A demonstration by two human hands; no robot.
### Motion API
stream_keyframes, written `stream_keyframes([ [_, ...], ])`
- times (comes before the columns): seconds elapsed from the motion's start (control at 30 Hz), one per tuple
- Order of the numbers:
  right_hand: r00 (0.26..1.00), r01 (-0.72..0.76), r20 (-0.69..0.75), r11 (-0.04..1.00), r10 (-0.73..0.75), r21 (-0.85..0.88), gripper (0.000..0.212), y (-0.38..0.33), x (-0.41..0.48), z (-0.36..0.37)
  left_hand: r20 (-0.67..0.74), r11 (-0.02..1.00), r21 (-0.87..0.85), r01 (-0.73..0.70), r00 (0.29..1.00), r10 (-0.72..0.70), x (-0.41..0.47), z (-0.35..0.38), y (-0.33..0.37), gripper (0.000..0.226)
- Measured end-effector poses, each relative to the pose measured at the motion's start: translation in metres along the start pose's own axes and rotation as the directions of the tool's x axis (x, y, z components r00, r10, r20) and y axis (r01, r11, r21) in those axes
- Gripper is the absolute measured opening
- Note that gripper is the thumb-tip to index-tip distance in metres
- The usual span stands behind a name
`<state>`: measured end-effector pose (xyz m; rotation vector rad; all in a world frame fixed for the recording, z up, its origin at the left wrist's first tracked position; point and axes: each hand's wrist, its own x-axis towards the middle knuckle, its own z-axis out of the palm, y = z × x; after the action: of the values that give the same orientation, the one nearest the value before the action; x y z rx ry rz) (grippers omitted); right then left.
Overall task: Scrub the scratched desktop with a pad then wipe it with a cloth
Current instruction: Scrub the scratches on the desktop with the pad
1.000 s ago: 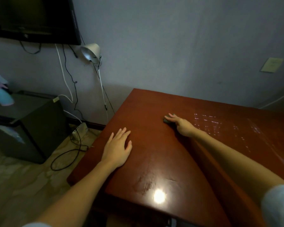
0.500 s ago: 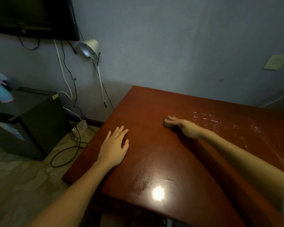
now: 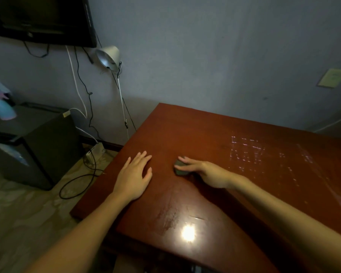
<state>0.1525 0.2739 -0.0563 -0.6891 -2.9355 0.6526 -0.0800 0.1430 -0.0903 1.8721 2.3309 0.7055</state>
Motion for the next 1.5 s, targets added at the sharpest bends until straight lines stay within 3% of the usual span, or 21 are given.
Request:
stream_keyframes([
  [0.17, 0.944, -0.323, -0.097, 0.944, 0.317, -0.059, 0.081, 0.055, -0.001, -0.035, 0.01, 1.0, 0.003, -0.004, 1.0, 0.004, -0.001, -0.001, 0.001, 0.049],
  [0.27, 0.907, -0.408, -0.141, 0.911, 0.398, -0.055, 0.079, 0.046, 0.023, -0.031, 0.017, 1.0, 0.005, -0.002, 1.0, 0.002, -0.002, -0.002, 0.002, 0.049],
  [0.37, 0.936, -0.318, -0.169, 0.947, 0.309, -0.03, 0.076, 0.006, 0.032, -0.006, 0.025, 1.0, 0.007, -0.001, 1.0, 0.001, -0.002, -0.003, 0.003, 0.048],
  [0.47, 0.988, -0.086, -0.127, 0.996, 0.082, -0.023, 0.066, -0.045, 0.006, 0.032, 0.044, 1.0, 0.017, -0.003, 0.999, 0.003, -0.002, -0.002, 0.002, 0.049],
  [0.57, 0.995, 0.084, -0.066, 0.996, -0.081, 0.044, 0.063, -0.074, -0.048, 0.05, 0.053, 1.0, 0.028, -0.011, 0.999, 0.01, -0.002, -0.001, 0.002, 0.049],
  [0.67, 0.999, -0.015, -0.046, 0.997, 0.019, 0.071, 0.065, -0.061, -0.077, 0.03, 0.069, 0.999, 0.042, -0.007, 0.998, 0.005, -0.003, -0.002, 0.002, 0.049],
  [0.87, 0.938, -0.289, -0.185, 0.956, 0.292, 0.045, 0.071, -0.022, -0.033, 0.016, 0.097, 0.998, 0.066, 0.002, 0.995, -0.009, -0.003, -0.003, 0.004, 0.05],
  [0.97, 0.941, -0.237, -0.232, 0.969, 0.247, 0.07, 0.065, -0.054, -0.015, 0.037, 0.102, 0.997, 0.082, 0.01, 0.995, -0.019, -0.004, -0.004, 0.005, 0.05],
  [1.1, 0.988, 0.032, -0.153, 0.994, -0.015, 0.103, 0.069, -0.109, -0.051, 0.076, 0.105, 0.997, 0.081, 0.012, 0.994, -0.021, -0.005, -0.004, 0.006, 0.049],
  [1.17, 0.992, 0.09, -0.105, 0.986, -0.075, 0.144, 0.072, -0.113, -0.084, 0.078, 0.103, 0.997, 0.074, 0.019, 0.994, -0.027, -0.006, -0.003, 0.006, 0.049],
  [1.27, 0.996, 0.001, -0.087, 0.981, 0.016, 0.196, 0.068, -0.092, -0.114, 0.054, 0.104, 0.997, 0.077, 0.023, 0.994, -0.031, -0.011, -0.003, 0.006, 0.049],
  [1.4, 0.964, -0.174, -0.173, 0.971, 0.202, 0.161, 0.07, -0.073, -0.099, 0.035, 0.086, 0.997, 0.071, 0.037, 0.995, -0.043, -0.023, -0.004, 0.009, 0.049],
  [1.5, 0.955, -0.163, -0.227, 0.977, 0.191, 0.135, 0.066, -0.087, -0.074, 0.048, 0.081, 0.996, 0.076, 0.038, 0.996, -0.044, -0.034, -0.006, 0.013, 0.049],
])
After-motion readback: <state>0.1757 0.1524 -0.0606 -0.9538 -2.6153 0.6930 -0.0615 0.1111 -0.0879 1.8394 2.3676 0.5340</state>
